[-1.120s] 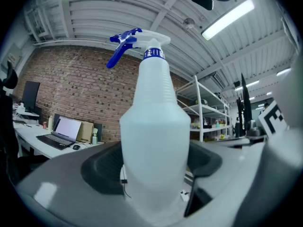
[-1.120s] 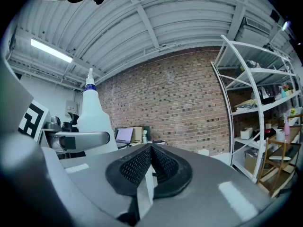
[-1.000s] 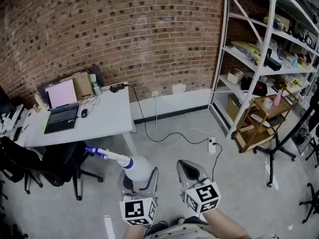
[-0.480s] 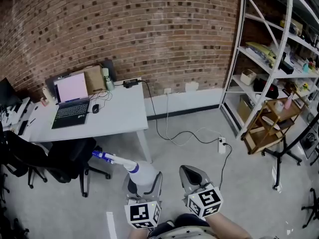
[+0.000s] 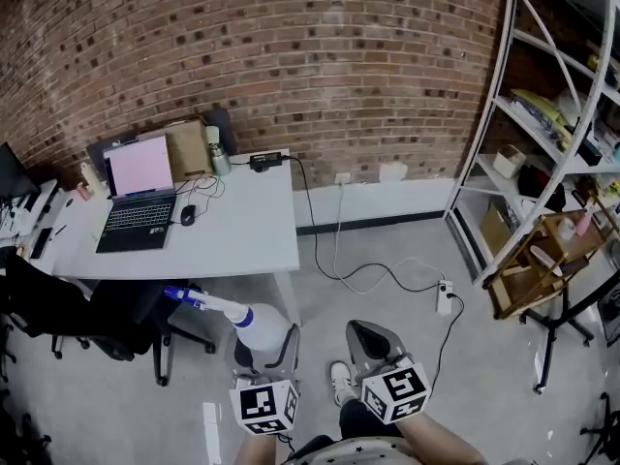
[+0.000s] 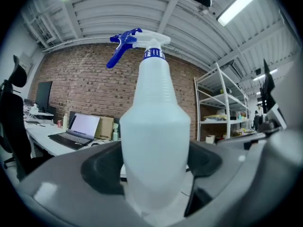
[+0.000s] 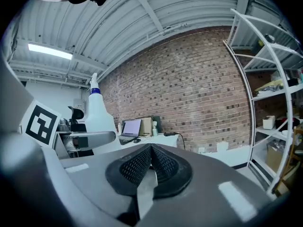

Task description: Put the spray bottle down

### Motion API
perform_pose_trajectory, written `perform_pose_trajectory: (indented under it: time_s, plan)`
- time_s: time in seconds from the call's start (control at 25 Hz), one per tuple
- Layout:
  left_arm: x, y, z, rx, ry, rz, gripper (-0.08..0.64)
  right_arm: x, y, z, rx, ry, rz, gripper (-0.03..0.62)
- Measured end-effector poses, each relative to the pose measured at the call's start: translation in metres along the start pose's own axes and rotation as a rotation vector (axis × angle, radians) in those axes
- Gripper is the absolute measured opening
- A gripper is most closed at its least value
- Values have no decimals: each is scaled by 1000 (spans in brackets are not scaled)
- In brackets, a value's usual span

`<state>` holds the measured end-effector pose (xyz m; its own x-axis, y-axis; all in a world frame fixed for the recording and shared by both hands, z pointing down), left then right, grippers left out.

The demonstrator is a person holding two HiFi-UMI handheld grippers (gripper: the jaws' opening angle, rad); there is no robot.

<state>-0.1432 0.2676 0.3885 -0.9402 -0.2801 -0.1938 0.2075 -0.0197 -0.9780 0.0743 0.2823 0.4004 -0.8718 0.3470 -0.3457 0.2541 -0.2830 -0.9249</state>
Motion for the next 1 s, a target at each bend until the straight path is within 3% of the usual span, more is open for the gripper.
perform_pose_trajectory:
  time_s: [0.48,0.72,1.0]
  plan:
    - [44,-23,212,39,158,-58,391,-86,60,180,125,141,-71,-2]
    - [69,-56,294,53,202,-43,391,-115,53,248,201,176,-57,-2]
    - [97,-84,351,75,228,-41,391,-121,30,288,279,177,-37,-2]
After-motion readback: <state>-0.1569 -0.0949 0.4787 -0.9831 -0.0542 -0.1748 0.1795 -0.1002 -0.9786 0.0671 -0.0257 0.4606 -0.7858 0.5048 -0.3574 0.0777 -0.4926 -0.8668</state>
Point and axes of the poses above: the fingertips, and each gripper's own axes: z forward along the fingers, x to its left, y out of its top, the point moved 10 cm from there along -z, backward along the fingers, and after that the axes turned 13 degrees about z, right-handed, at the moved point
